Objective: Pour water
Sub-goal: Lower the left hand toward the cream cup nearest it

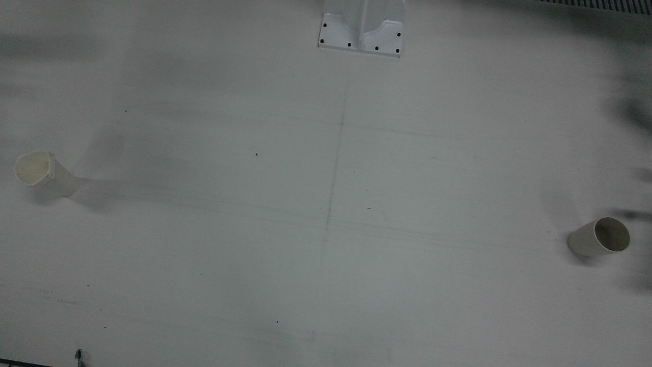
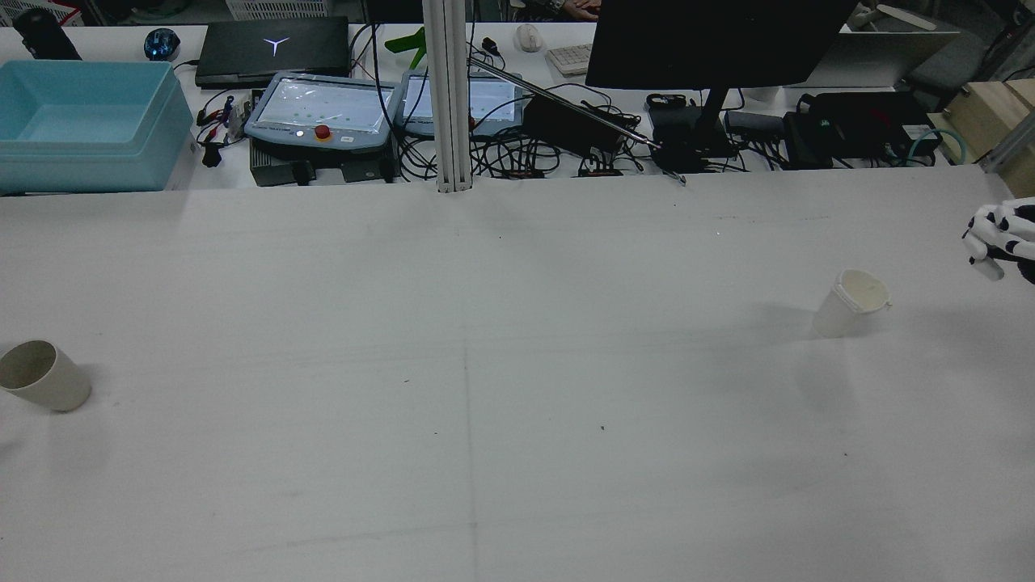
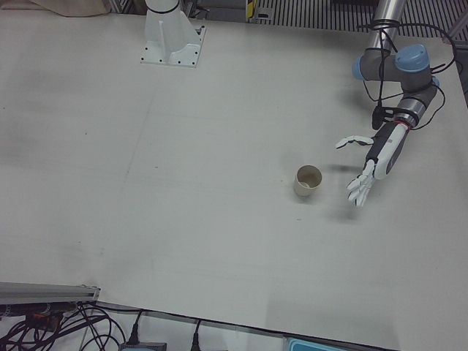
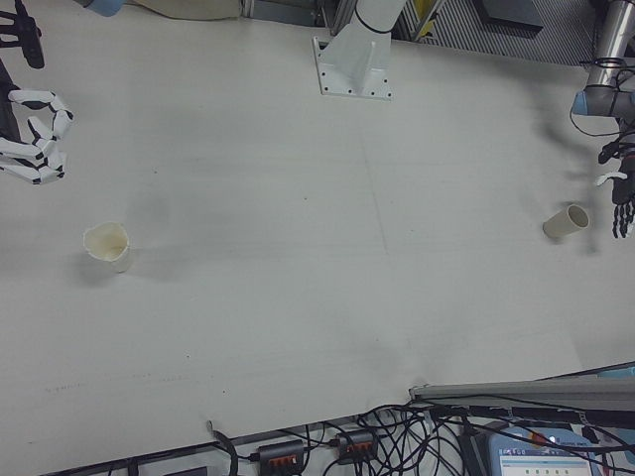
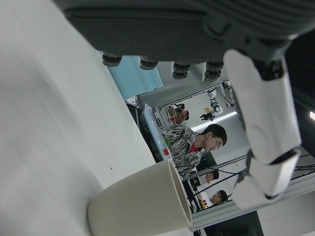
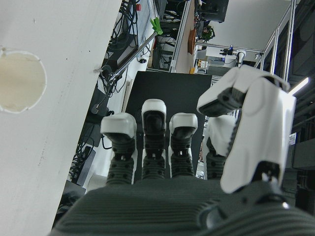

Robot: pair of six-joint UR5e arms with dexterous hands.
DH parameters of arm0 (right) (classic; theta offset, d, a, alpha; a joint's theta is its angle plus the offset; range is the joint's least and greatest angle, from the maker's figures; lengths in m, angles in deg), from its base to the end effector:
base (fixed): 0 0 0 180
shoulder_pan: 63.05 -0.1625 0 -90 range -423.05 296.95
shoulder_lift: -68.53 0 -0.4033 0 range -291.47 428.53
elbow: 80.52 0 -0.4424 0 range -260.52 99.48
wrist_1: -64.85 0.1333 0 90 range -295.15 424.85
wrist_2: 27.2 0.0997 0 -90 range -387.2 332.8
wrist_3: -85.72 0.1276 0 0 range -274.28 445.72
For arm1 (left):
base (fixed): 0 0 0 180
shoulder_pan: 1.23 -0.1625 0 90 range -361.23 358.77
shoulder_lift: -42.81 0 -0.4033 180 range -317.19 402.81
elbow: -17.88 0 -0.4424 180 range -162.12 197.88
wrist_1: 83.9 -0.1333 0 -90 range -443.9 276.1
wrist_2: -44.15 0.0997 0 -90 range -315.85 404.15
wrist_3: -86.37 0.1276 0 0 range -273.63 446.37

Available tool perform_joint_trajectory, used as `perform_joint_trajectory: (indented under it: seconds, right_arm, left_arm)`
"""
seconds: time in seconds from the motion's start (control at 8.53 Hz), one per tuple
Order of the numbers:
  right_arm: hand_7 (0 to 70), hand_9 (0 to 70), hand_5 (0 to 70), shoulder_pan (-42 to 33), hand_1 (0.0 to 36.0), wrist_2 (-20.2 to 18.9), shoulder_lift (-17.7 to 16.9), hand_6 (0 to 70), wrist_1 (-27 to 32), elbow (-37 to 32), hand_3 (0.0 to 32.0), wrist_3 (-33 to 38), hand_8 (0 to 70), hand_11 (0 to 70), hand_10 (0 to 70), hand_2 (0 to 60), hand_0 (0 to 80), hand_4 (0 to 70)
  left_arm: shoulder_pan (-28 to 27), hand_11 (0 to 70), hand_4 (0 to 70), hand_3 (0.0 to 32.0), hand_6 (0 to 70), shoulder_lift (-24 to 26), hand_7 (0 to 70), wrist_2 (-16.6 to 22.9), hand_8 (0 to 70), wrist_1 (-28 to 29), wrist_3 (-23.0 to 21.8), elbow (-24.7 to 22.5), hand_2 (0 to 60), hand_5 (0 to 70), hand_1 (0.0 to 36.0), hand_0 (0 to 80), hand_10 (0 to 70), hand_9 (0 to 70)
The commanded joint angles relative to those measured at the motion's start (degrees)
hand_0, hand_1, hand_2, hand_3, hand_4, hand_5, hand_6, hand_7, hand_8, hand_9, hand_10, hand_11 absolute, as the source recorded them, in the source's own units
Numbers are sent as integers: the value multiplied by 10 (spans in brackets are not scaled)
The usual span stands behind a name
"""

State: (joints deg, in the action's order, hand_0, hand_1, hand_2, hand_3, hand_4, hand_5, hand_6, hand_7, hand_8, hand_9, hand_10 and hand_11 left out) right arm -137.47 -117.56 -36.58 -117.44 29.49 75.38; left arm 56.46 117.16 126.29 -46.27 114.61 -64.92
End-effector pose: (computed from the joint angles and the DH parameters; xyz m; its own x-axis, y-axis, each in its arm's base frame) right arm 0.0020 -0.4861 0.6079 -0.9481 0.2623 0.1796 -0.1606 0.0924 -0.9827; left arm 0.1113 -0.4580 0.7868 -0.8644 -0.2660 -0.4268 0.3095 0.3876 -0.8683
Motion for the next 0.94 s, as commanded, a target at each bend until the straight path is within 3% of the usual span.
perform_joint_trajectory:
  seconds: [0.0, 0.23, 0.47, 0.82]
  right_arm:
    - [658, 583, 700, 0, 212, 0, 0, 514, 0, 0, 0, 0, 476, 700, 504, 589, 537, 558]
    - [655, 583, 700, 0, 213, 0, 0, 508, 0, 0, 0, -1, 476, 700, 507, 584, 537, 546]
    - [647, 579, 700, 0, 212, 0, 0, 498, 0, 0, 0, -1, 472, 700, 507, 578, 537, 527]
    - [639, 575, 700, 0, 211, 0, -1, 491, 0, 0, 0, -2, 469, 700, 508, 565, 537, 511]
  left_arm:
    - [-25, 1, 0, 116, 0, 2, 97, -1, 0, -6, 18, -2, 318, 145, 263, 548, 0, 5]
    - [-31, 4, 0, 110, 0, 14, 104, -1, 0, -25, 19, -2, 324, 165, 286, 572, 0, 6]
    - [-35, 3, 0, 106, 0, 29, 104, -1, 0, -45, 12, -3, 318, 170, 280, 568, 0, 6]
    - [-61, 3, 0, 102, 0, 46, 107, -1, 0, -63, 14, -3, 304, 175, 304, 603, 0, 7]
